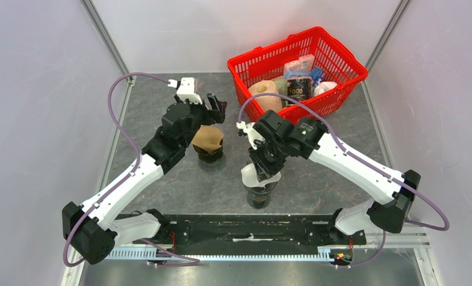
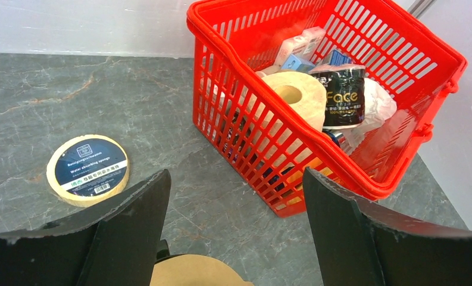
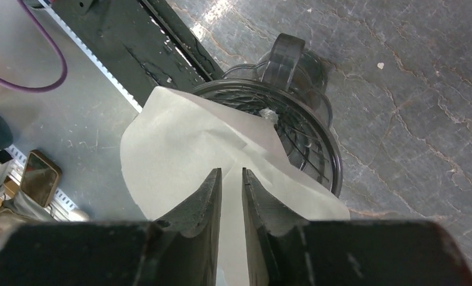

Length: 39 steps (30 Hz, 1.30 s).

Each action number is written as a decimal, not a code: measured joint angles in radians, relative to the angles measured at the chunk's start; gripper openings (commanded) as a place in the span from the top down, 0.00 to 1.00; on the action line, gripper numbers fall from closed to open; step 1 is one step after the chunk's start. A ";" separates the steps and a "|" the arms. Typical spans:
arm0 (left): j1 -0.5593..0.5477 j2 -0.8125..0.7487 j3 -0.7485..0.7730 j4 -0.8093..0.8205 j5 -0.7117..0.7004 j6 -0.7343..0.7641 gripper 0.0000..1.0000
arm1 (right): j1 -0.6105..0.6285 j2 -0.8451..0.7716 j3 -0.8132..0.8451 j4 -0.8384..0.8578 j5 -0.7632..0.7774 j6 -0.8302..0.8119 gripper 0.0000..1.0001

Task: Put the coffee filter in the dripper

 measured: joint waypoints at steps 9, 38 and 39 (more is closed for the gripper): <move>0.000 0.000 -0.004 -0.002 -0.020 0.000 0.12 | 0.010 0.045 -0.037 0.002 0.052 -0.008 0.74; 0.002 -0.001 -0.005 -0.010 -0.054 0.001 0.12 | 0.048 0.063 -0.066 0.017 0.103 -0.050 0.58; 0.002 -0.001 -0.005 -0.010 -0.055 0.001 0.12 | 0.048 0.063 -0.066 0.018 0.104 -0.050 0.60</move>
